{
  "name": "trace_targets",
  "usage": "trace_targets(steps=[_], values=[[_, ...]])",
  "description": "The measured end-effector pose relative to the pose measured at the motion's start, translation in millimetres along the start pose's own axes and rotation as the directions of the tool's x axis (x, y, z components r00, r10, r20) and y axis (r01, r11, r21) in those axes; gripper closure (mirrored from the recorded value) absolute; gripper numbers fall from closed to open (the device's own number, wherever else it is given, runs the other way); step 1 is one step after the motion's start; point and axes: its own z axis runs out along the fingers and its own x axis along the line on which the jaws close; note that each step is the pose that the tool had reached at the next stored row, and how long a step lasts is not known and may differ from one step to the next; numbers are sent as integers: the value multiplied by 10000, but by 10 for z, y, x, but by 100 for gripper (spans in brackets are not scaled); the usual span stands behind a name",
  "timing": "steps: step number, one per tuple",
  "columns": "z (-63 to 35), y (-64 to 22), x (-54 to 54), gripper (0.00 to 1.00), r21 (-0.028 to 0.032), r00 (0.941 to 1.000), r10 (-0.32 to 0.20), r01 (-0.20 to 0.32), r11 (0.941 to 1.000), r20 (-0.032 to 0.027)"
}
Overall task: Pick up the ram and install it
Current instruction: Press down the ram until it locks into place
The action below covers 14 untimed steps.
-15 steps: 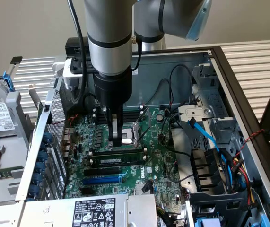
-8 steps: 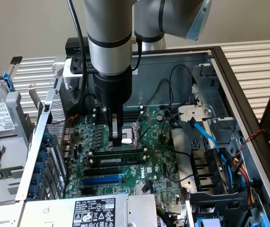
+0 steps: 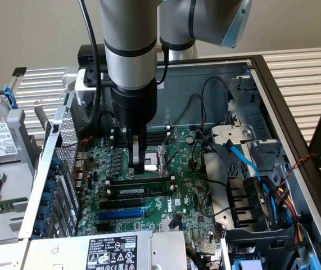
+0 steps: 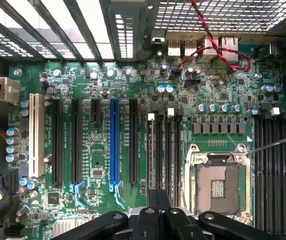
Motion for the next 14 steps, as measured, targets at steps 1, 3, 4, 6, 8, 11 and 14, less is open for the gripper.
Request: trace_targets(steps=[1,3,4,6,8,11,14], values=[[0,0,0,89,8,9999,144,-144,9999,4],[0,0,0,89,27,9989,471,-471,9989,12],[0,0,0,89,36,9979,648,-648,9979,16],[0,0,0,89,55,9951,985,-985,9951,26],[0,0,0,89,73,9912,1325,-1326,9911,35],[0,1,0,89,101,9828,1846,-1846,9828,51],[0,0,0,89,128,9717,2363,-2363,9716,69]])
